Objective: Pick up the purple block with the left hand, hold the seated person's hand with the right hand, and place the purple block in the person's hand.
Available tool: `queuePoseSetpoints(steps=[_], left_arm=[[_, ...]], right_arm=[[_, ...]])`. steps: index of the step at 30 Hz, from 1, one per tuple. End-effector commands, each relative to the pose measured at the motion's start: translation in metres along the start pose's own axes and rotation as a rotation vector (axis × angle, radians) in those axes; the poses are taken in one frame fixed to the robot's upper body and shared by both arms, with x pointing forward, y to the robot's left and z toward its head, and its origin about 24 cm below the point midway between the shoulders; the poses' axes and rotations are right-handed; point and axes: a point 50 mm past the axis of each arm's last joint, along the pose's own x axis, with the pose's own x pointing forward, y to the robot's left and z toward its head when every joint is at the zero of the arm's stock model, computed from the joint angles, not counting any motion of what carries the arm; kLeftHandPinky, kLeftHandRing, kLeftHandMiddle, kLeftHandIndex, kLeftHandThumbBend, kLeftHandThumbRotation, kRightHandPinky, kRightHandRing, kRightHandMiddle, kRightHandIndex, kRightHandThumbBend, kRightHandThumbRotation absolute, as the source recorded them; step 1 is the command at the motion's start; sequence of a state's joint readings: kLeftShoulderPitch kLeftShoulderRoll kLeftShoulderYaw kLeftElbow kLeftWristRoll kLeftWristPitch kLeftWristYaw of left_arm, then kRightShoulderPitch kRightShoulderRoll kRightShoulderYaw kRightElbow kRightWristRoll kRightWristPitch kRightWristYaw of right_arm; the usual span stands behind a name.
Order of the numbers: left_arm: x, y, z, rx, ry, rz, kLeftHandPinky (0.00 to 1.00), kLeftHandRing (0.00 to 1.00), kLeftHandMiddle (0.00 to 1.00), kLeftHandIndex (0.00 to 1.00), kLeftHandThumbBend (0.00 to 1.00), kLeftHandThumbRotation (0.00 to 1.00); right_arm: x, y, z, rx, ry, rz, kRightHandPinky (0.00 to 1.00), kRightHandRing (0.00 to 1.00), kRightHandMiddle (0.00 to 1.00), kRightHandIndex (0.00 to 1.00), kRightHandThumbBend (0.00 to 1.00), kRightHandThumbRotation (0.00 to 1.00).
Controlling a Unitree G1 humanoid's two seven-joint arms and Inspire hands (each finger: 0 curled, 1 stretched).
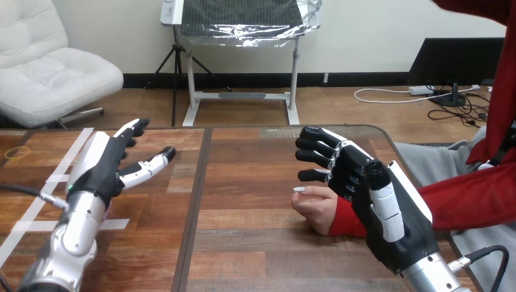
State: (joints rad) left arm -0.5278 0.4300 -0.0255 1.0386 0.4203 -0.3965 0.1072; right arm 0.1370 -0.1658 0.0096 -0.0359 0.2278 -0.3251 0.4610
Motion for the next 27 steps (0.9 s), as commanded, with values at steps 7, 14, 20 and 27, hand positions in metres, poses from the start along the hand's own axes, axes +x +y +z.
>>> queuePoseSetpoints(steps=[7,14,20,27], left_arm=[[0.033,0.046,0.034,0.260,-0.027,0.125,0.88,0.87,0.87,0.88,0.62,0.53],[0.036,0.050,0.035,0.291,0.004,0.121,0.88,0.87,0.87,0.87,0.61,0.45],[0.038,0.053,0.034,0.298,0.043,0.112,0.89,0.88,0.88,0.89,0.62,0.42],[0.039,0.054,0.032,0.297,0.077,0.113,0.88,0.88,0.89,0.89,0.63,0.36]], right_arm=[[0.013,-0.005,0.023,-0.069,-0.093,0.035,0.75,0.85,0.85,0.85,0.85,1.00],[0.013,-0.006,0.023,-0.072,-0.098,0.038,0.74,0.84,0.84,0.85,0.85,1.00],[0.013,-0.005,0.023,-0.068,-0.097,0.042,0.73,0.83,0.84,0.85,0.86,1.00],[0.013,-0.005,0.024,-0.062,-0.094,0.048,0.74,0.85,0.85,0.85,0.87,1.00]])
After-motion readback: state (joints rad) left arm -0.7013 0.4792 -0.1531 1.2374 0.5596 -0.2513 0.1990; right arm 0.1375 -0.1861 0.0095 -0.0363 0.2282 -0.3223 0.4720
